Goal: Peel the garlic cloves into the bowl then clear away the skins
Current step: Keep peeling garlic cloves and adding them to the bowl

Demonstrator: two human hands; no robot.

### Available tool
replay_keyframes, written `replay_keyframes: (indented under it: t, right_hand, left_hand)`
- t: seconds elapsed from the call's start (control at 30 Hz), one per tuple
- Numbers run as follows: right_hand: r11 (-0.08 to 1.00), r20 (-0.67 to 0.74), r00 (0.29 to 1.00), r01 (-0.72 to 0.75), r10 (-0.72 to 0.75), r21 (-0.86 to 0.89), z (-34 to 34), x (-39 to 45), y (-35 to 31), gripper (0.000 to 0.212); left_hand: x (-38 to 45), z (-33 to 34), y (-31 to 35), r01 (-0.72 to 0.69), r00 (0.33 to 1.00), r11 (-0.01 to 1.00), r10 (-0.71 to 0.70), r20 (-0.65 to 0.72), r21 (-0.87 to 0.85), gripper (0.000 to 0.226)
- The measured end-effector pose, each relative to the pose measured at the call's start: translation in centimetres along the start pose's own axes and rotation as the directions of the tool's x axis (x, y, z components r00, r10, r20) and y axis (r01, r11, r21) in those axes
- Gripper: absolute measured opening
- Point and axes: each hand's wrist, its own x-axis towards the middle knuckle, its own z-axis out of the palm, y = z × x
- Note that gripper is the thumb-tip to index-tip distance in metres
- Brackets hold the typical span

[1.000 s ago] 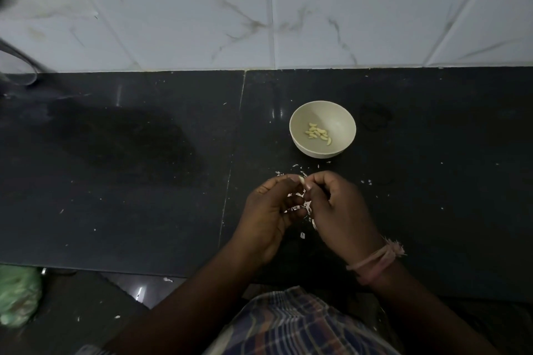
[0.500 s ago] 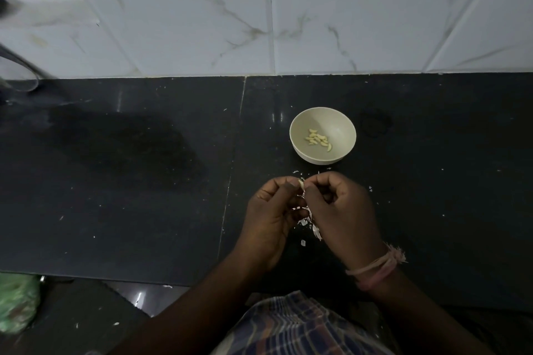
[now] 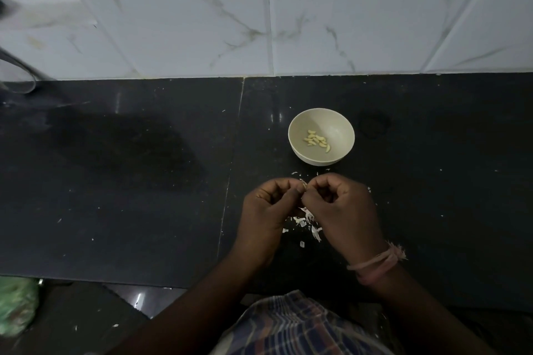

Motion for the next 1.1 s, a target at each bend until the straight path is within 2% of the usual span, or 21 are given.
replay_keyframes:
  t: [0.33,0.63,0.83,1.1]
  right_hand:
    - [0.983,0.007,0.996,-0.094,0.094,0.157,-0.1,0.0,-0.1,0.007]
    - [0.991,0.009,0.998,-0.063,0.062,0.116,-0.1,0.1,-0.1,0.010]
    - [0.987,0.045,0.995,-0.090,0.084,0.134,-0.2,0.4,-0.1,0.008]
    - [0.989,0.014,0.997,-0.079,0.078,0.122,0.0,0.6,0.1,0.011]
  left_hand:
    - [0.2,0.3,-0.2,0.018,1.000,1.000,-0.019,-0.022,-0.021,0.009]
    - [0.4,0.0,0.2,-0.014,1.000,0.998,0.013,0.013,0.067,0.010]
    - [0.6,-0.1,0.0,0.010,1.000,1.000,-0.010,0.005,0.027,0.009]
    - [1.0,0.0,0.0,-0.006,0.999,0.999,0.005,0.051,0.036,0.010]
